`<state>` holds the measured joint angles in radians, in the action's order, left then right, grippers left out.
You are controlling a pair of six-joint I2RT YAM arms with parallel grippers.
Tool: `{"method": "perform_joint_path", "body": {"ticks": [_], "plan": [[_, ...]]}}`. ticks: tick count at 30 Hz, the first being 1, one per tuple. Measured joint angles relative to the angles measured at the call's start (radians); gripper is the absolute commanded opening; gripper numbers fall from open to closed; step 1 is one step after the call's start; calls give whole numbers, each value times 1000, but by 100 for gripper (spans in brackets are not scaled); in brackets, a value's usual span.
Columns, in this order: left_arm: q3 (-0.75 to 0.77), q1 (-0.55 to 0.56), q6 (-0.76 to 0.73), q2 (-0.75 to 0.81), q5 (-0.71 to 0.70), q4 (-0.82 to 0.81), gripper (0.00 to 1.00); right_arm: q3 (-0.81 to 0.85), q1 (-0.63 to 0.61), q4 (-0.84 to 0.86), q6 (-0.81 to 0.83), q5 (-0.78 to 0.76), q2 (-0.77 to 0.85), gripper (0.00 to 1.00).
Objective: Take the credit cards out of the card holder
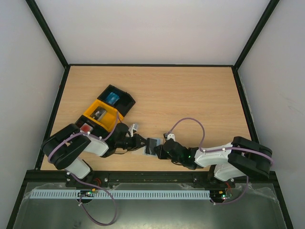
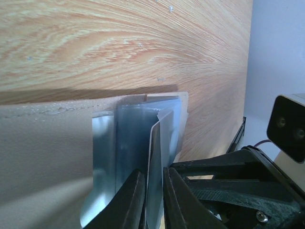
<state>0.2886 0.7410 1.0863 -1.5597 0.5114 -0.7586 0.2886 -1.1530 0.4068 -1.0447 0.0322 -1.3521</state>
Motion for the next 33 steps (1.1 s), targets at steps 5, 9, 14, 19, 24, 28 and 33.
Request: {"method": "perform_joint_path", "body": {"ticks": [5, 9, 14, 19, 24, 28, 33], "plan": [[-6, 0, 9, 0, 9, -18, 4, -6, 0, 12, -6, 0, 0, 17], [-9, 0, 14, -2, 13, -31, 3, -12, 0, 22, -11, 0, 0, 17], [-9, 0, 19, -3, 20, -44, 3, -17, 0, 31, -14, 0, 0, 16], [-10, 0, 22, -3, 19, -43, 3, -19, 0, 34, -14, 0, 0, 16], [-11, 0, 21, -2, 15, -37, 3, -19, 0, 34, -14, 0, 1, 17], [-15, -3, 18, 18, 3, -15, 3, -24, 0, 37, -14, 0, 5, 16], [-30, -14, 6, 76, -15, 32, 3, -29, 0, 44, -14, 0, 6, 16]]}}
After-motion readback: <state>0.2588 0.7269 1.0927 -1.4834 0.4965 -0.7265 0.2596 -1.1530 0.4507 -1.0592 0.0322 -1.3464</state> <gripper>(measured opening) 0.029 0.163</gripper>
